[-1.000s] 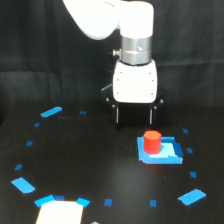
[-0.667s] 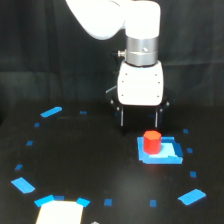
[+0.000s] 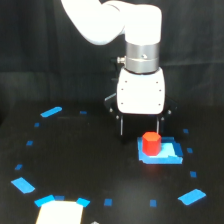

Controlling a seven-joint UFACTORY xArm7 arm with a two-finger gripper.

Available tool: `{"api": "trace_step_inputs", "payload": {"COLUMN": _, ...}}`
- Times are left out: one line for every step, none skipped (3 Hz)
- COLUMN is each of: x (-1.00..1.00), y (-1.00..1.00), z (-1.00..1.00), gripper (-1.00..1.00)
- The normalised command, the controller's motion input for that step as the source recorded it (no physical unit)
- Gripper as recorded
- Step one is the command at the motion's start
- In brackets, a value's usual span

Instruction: Pick up the red object from the table

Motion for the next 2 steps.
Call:
{"api": "trace_step_inputs", "payload": {"x": -0.33, "y": -0.33, "z": -0.01, "gripper": -0.54}}
{"api": "trace_step_inputs", "payload": {"x": 0.33, "y": -0.61, "z": -0.5, "gripper": -0.07}}
